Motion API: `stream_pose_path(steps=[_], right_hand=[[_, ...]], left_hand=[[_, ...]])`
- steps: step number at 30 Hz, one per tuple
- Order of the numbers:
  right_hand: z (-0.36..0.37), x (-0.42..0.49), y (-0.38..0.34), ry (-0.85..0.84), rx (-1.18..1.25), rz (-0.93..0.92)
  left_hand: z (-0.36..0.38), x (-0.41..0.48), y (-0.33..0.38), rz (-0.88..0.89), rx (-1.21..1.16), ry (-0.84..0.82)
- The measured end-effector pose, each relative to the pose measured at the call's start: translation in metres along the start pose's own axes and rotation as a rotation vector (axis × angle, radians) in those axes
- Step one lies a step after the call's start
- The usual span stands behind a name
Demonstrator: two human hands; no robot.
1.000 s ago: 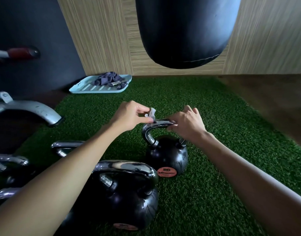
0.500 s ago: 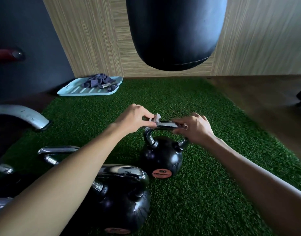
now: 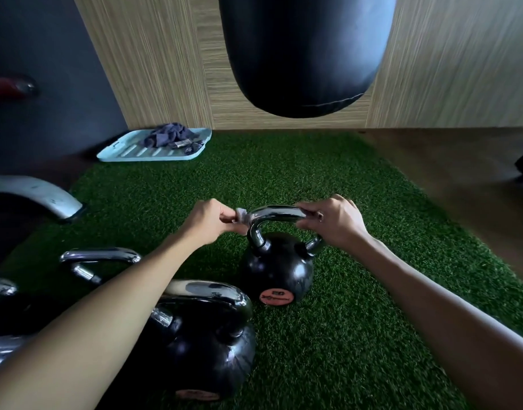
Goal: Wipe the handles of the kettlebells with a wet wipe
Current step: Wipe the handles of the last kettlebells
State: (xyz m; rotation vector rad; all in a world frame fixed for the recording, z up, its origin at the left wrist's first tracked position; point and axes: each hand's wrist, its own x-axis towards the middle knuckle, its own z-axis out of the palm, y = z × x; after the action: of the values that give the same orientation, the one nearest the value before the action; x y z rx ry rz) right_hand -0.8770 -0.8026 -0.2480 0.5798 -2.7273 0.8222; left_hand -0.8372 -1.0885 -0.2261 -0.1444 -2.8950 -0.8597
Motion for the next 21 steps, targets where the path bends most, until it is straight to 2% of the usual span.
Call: stream_pose_path(steps=[5, 13, 18, 21], right_hand=[[0.003, 0.0, -0.002, 0.001, 0.009, -0.016], [0.005, -0.005, 0.011, 0.035, 0.128, -0.005], [-0.003, -0.01, 0.028, 0.052, 0.18, 0.03], [-0.01, -0.014, 0.03, 0.047, 0.188, 0.07]], left_hand=[[-0.002, 0.002, 0.006, 0.026, -0.102, 0.088], [0.002, 0.009, 0.009, -0.161, -0.036, -0.109], [0.014, 0.02, 0.022, -0.174, -0.044, -0.121], [0.021, 0.028, 0.026, -0.182, 0.032, -0.164]])
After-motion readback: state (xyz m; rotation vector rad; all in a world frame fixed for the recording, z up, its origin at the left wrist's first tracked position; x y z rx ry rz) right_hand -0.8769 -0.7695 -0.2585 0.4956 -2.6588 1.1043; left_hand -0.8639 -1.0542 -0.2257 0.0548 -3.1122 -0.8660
